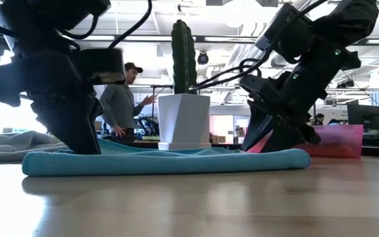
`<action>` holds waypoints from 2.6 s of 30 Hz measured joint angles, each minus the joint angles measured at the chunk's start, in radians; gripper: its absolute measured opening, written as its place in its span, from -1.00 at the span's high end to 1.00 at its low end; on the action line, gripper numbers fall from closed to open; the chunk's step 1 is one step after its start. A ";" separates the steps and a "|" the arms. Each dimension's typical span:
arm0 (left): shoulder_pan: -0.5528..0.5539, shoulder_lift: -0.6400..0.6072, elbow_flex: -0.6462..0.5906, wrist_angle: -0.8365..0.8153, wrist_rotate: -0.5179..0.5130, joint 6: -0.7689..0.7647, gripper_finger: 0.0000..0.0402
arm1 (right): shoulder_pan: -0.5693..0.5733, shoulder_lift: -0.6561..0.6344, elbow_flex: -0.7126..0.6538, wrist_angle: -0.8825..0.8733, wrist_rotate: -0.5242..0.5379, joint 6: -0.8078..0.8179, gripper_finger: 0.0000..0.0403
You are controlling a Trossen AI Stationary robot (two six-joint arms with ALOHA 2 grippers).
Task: Fold microfiber towels
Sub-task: Fold the blue microfiber towel
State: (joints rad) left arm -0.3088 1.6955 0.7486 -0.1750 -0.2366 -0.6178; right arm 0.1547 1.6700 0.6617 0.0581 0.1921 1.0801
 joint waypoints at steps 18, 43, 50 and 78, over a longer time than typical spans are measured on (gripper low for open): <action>0.000 0.001 0.000 0.022 -0.002 0.000 0.93 | 0.031 0.060 -0.001 0.145 -0.022 -0.013 0.40; 0.008 -0.066 0.037 -0.037 -0.037 0.081 0.93 | 0.032 0.002 -0.001 0.008 -0.042 -0.096 1.00; 0.033 -0.076 0.053 -0.106 -0.035 0.132 0.80 | 0.032 -0.053 -0.003 -0.108 -0.041 -0.117 1.00; 0.079 -0.078 0.054 -0.373 -0.143 -0.213 0.32 | -0.004 -0.130 0.422 -1.179 0.059 -0.168 1.00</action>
State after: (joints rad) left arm -0.2296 1.6173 0.8024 -0.5480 -0.3799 -0.8304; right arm 0.1508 1.5398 1.0837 -1.1209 0.2514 0.9120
